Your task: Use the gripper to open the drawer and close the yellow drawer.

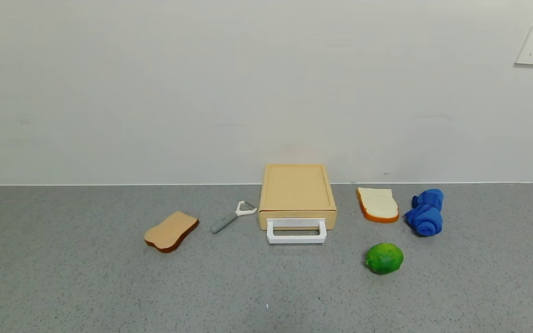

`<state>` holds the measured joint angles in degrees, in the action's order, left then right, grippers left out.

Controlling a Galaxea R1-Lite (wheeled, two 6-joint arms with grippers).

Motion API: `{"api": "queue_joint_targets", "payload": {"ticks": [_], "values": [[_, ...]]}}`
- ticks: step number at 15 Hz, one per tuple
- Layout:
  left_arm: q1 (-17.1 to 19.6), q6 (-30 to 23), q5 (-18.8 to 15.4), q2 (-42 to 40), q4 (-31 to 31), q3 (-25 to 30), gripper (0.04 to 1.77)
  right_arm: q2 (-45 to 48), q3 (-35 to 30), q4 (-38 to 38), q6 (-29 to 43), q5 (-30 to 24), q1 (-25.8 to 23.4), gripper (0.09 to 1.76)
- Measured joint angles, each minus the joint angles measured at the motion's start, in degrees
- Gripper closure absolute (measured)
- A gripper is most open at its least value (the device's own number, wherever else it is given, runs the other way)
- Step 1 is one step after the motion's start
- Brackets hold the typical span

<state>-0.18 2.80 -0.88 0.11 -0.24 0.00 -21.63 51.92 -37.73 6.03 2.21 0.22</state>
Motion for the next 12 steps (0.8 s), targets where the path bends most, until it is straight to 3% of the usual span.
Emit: {"api": "queue_joint_targets", "payload": {"ticks": [4,8,12], "values": [[0.0,0.0,0.0,0.0,0.0,0.0,0.09,8.5,-0.2,-5.5,-0.1,-7.6,-1.5,0.14],[0.0,0.0,0.0,0.0,0.0,0.0,0.09,15.9,-4.9,-6.0,-0.1,-10.7,-1.0,0.14],[0.0,0.0,0.0,0.0,0.0,0.0,0.09,20.4,-16.7,6.1,-0.2,-7.6,-0.8,0.14]]}}
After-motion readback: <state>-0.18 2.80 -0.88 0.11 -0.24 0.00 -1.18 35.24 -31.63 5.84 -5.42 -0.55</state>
